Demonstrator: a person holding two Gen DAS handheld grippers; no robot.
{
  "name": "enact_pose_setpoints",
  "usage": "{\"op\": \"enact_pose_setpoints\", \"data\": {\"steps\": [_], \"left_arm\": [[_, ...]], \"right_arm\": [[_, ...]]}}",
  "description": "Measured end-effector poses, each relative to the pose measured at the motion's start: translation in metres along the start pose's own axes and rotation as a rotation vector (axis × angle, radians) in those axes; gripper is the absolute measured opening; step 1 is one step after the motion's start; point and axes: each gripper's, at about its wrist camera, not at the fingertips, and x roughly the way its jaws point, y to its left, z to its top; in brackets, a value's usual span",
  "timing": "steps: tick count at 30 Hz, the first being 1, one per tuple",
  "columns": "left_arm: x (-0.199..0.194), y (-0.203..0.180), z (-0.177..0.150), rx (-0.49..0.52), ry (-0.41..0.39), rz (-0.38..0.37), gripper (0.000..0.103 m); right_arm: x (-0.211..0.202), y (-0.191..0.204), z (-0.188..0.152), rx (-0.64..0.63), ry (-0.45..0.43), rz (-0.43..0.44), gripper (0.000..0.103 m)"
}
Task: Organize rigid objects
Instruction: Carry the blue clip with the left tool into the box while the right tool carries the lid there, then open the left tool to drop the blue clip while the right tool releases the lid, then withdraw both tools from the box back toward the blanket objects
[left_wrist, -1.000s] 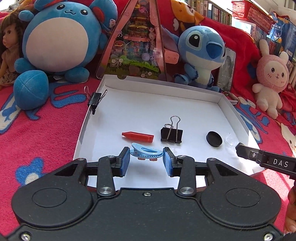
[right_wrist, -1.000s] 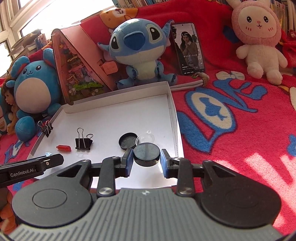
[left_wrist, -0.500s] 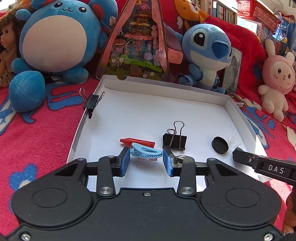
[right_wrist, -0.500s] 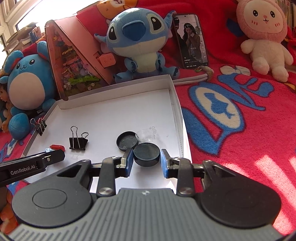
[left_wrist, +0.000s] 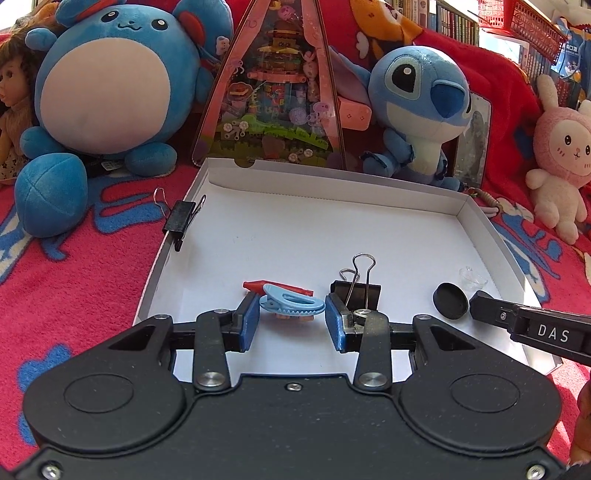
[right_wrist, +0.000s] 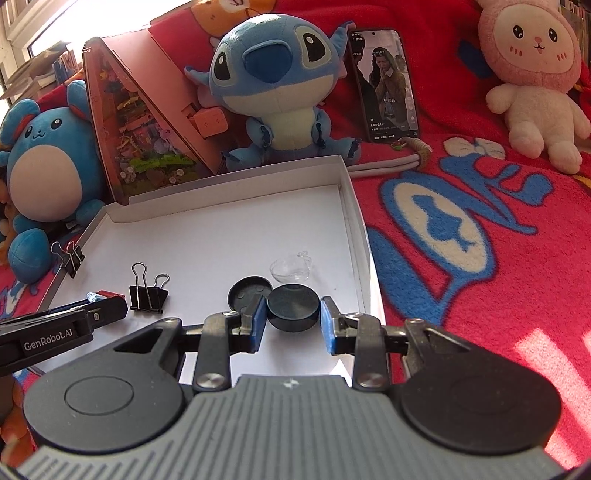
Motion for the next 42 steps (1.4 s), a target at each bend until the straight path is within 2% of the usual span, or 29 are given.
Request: {"op": "enact_pose_setpoints", "data": {"steps": [6,15,18,25,34,42], "left_arm": [[-0.001,0.0,0.0,0.002,0.009,0.0,0.037],[-0.007,-0.003,-0.002,0.008,0.009,0.0,0.047],[-0.012,-0.005,-0.002,0.016,0.004,-0.005,0.054],[-0.028,-0.005,-0.006,0.028,-0.018,-0.028,0.067],[-0.051,-0.003,-0.014,0.055,-0.026,-0.057,0.074],[-0.077,0.0,-0.023,0.083,-0.067,-0.057,0.079]], "right_arm": [[0.001,0.0,0.0,-0.003,-0.002,0.0,0.037],[-0.001,0.001,-0.001,-0.007,-0.002,0.003,0.04],[-0.004,0.002,-0.003,-0.021,-0.014,-0.004,0.056],[-0.016,0.009,-0.008,-0.076,-0.046,-0.006,0.065],[-0.031,0.017,-0.015,-0.125,-0.073,0.004,0.074],[-0.052,0.025,-0.03,-0.214,-0.113,0.013,0.085]]}}
